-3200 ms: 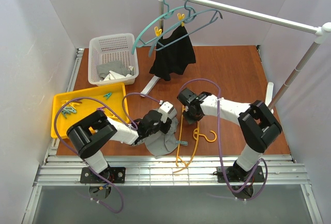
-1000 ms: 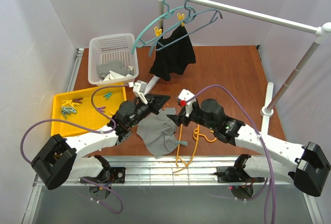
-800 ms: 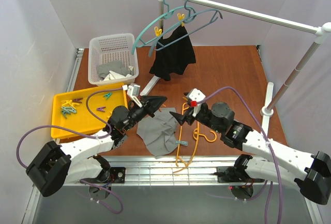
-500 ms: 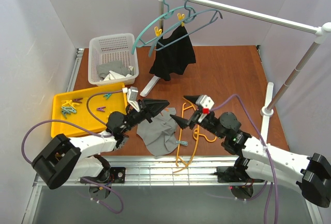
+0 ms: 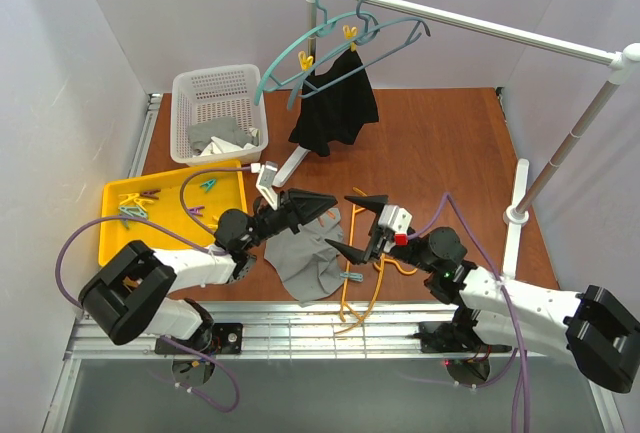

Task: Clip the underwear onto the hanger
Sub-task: Open the clamp.

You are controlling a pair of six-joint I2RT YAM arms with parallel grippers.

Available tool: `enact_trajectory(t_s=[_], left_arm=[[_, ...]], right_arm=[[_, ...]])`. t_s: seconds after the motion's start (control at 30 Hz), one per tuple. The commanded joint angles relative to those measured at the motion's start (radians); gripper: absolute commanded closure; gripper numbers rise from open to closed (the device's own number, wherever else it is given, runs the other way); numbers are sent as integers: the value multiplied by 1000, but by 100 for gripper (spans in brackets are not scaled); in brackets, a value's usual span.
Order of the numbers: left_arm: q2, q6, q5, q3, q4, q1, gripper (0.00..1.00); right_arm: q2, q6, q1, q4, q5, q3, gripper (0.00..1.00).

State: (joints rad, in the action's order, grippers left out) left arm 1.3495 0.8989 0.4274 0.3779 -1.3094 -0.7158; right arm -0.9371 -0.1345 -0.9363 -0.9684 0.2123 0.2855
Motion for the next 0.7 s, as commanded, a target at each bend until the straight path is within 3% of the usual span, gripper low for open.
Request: enact_trajectory(t_s=[0.0, 0.13, 0.23, 0.47, 0.67], left_arm=[[-33, -44, -44, 38, -116, -8, 100], [-79, -149, -121, 49, 19, -39, 100], [-99, -175, -173, 50, 59, -47, 100], [-96, -189, -231, 33, 36, -76, 100], [-98, -209, -265, 64, 111, -96, 100]], right_arm=[[-12, -37, -6, -44, -22, 46, 5], [-61, -37, -12, -1, -70, 84, 9], [-97, -33, -19, 14, -86, 104, 18], [-138, -93, -116, 10, -244, 133, 22], [-170, -138, -162, 13, -356, 162, 21]])
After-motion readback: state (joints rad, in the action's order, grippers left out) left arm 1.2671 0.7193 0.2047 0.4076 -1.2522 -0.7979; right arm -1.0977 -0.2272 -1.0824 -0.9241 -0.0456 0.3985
